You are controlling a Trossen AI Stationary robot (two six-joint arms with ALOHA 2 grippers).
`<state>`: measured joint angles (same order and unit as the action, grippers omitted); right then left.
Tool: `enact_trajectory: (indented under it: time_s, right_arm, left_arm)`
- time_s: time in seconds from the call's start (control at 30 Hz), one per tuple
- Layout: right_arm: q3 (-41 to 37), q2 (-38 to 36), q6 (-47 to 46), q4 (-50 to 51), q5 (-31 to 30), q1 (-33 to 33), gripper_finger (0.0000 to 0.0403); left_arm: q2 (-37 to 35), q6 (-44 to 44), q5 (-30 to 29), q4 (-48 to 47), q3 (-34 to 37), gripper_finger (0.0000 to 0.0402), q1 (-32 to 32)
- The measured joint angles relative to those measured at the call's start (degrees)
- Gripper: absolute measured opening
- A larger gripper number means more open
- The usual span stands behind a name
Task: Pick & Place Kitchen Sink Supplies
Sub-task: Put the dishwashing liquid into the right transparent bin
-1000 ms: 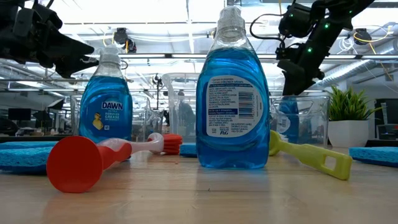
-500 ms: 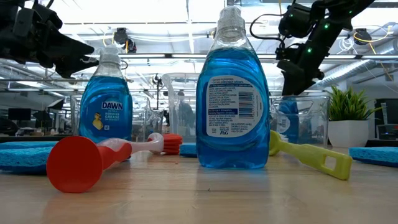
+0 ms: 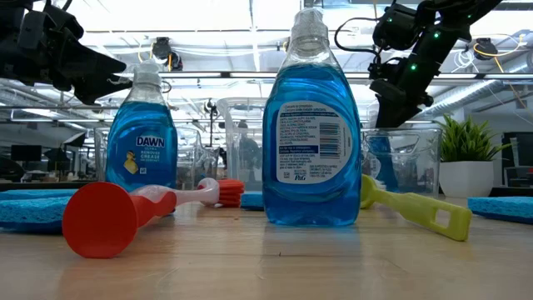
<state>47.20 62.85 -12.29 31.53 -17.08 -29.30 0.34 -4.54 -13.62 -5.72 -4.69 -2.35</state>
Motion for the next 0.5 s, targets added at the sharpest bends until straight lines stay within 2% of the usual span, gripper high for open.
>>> enact_trajectory:
  time_s: [0.13, 0.5]
  right_arm:
    - [0.0, 0.0, 0.0, 0.0, -2.4, 0.0, 0.0196]
    - [0.0, -2.1, 0.0, 0.1, -2.2, 0.1, 0.0196]
  left_arm:
    - [0.0, 0.0, 0.0, 0.0, 0.0, 0.0271, 0.0]
    - [0.0, -0.2, 0.0, 0.0, 0.0, 0.0271, 0.0]
